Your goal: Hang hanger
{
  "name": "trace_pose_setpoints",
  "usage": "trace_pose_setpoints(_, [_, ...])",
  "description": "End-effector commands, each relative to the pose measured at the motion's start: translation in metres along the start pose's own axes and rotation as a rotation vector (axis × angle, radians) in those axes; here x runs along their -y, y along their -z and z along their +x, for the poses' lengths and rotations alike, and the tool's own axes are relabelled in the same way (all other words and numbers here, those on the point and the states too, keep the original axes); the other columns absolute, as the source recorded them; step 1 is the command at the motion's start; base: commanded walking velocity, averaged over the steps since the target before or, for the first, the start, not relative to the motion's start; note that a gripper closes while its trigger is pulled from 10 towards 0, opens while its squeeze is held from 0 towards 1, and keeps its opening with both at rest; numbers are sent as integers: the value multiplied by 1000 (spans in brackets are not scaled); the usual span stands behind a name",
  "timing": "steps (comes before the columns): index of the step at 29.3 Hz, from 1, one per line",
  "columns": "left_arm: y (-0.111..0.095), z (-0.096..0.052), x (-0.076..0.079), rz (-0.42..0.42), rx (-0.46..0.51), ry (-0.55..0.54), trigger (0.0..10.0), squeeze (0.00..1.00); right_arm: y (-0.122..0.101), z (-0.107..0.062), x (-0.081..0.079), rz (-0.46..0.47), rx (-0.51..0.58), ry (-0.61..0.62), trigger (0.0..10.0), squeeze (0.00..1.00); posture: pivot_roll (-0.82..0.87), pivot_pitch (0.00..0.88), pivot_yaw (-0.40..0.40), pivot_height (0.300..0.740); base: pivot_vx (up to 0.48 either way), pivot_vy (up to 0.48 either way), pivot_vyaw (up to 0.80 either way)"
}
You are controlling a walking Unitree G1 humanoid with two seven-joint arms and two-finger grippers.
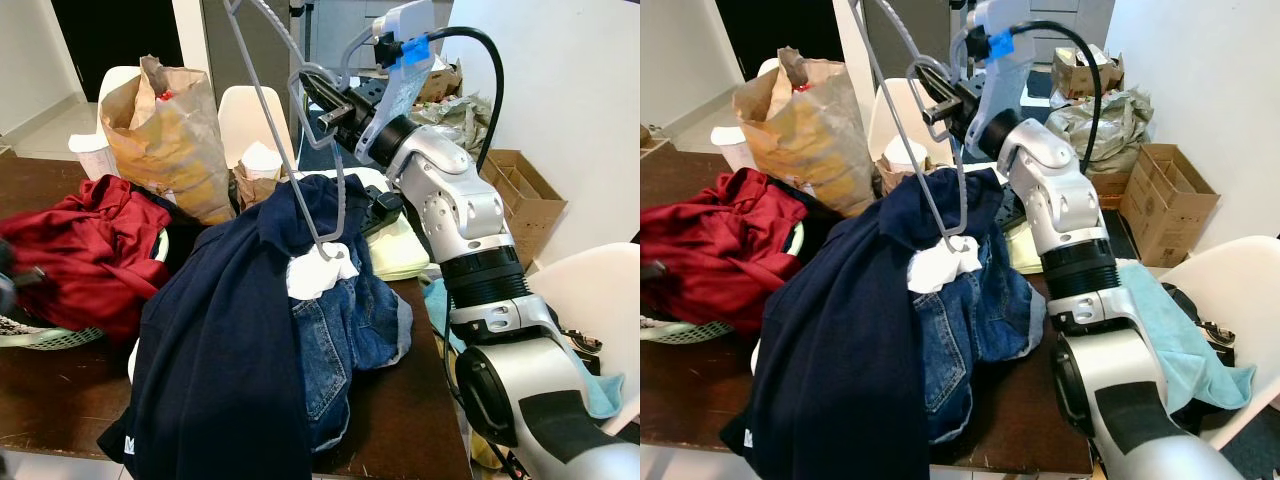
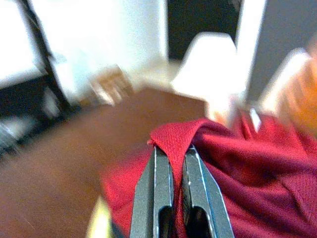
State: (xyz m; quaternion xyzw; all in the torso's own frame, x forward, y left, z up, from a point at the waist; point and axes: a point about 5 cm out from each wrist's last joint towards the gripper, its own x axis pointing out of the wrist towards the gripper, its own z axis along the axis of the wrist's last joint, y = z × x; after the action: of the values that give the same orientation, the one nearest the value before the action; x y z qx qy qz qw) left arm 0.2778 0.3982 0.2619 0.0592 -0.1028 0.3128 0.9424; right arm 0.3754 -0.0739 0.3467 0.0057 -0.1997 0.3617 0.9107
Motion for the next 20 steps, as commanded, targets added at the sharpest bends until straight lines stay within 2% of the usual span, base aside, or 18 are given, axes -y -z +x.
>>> trace_pose_setpoints(1, [-53,6,-21,65,172,-83,0,0,1,-1,3,4,6,20,10000,0,6,0,11,736,0,0,0])
trace_pose_setpoints(2, [-53,6,-21,65,172,-83,0,0,1,-1,3,4,6,20,10000,0,6,0,11,736,0,0,0])
trace_pose_setpoints(3, [-77,7,-29,82,240,-117,0,0,1,0,3,6,7,20,10000,0,6,0,11,736,0,0,0])
trace_pose_setpoints(4, [-110,6,-39,117,332,-157,0,0,1,0,2,8,9,20,10000,0,11,0,10,736,0,0,0])
trace_pose_setpoints(5, [-131,3,-45,141,391,-185,0,0,2,1,2,9,9,20,10000,0,11,0,10,736,0,0,0])
trace_pose_setpoints(6, [-131,3,-45,141,391,-185,0,0,2,1,2,9,9,20,10000,0,11,0,10,736,0,0,0])
trace_pose_setpoints(7, [-155,-1,-53,165,454,-223,0,0,2,1,2,10,10,20,10000,0,12,0,14,736,0,0,0])
trace_pose_setpoints(8, [-155,-1,-53,165,454,-223,0,0,2,1,2,10,10,20,10000,0,12,0,14,736,0,0,0])
trace_pose_setpoints(9, [-193,-10,-67,183,554,-304,0,0,1,1,2,11,14,23,10000,0,14,0,13,736,0,0,0])
trace_pose_setpoints(10, [-193,-10,-67,183,554,-304,0,0,1,1,2,11,14,23,10000,0,14,0,13,736,0,0,0])
trace_pose_setpoints(11, [-202,-14,-72,188,579,-326,0,0,1,1,2,11,14,24,10000,0,14,0,13,736,0,0,0])
trace_pose_setpoints(12, [-222,-22,-80,202,640,-380,0,0,0,0,3,11,16,25,10000,0,12,0,18,736,0,0,0])
trace_pose_setpoints(14, [-246,-35,-90,238,716,-454,0,0,0,0,4,11,17,27,10000,0,16,0,18,736,0,0,0])
trace_pose_setpoints(15, [-251,-39,-92,248,734,-472,0,0,0,-1,4,10,17,29,10000,0,16,0,18,736,0,0,0])
trace_pose_setpoints(18, [-249,-37,-90,263,727,-465,0,0,1,-1,4,12,16,31,10000,0,16,0,19,736,0,0,0])
trace_pose_setpoints(19, [-234,-27,-86,267,672,-449,0,0,2,-1,4,10,14,29,10000,0,14,0,19,736,0,0,0])
trace_pose_setpoints(20, [-234,-27,-86,267,672,-449,0,0,2,-1,4,10,14,29,10000,0,14,0,19,736,0,0,0])
